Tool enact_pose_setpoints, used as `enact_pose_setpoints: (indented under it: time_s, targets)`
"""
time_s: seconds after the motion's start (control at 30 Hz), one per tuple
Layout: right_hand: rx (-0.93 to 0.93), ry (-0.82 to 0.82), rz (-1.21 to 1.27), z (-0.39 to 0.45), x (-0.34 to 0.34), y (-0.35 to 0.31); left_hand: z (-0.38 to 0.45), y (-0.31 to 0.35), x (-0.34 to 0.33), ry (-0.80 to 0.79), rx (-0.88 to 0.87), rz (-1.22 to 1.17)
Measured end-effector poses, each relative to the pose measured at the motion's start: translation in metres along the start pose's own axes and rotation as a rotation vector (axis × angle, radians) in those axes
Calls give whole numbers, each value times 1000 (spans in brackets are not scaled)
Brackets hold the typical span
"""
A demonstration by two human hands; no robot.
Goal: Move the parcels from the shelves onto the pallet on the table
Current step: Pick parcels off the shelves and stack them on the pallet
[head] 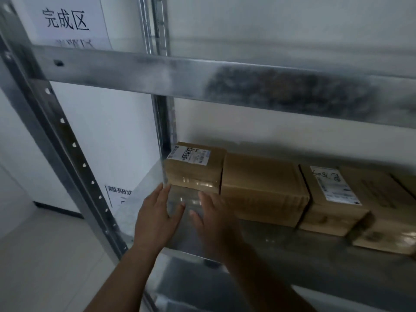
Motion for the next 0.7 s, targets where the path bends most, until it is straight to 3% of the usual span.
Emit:
enact_pose_setpoints:
  time_s: [0.37, 0.53, 0.7]
  targets:
    - [-467, 30, 57, 54, -35, 28, 99, -15, -8, -129, -217, -124]
    - [-642, 48, 175, 67, -37, 42, 130, -21, -25, -235, -160, -219]
    - [-694, 67, 186, 76, -41, 48, 148, -27, -39, -355, -113, -295]
Point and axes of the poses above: each hand's wrist, its own z-axis towards the middle knuckle, its own x-axis out of the back of the hand, y = z × x, the point moved 9 cm from there along z, towards the middle knuckle, and after that the axes turned 6 degrees about z, right-handed, at the moved point
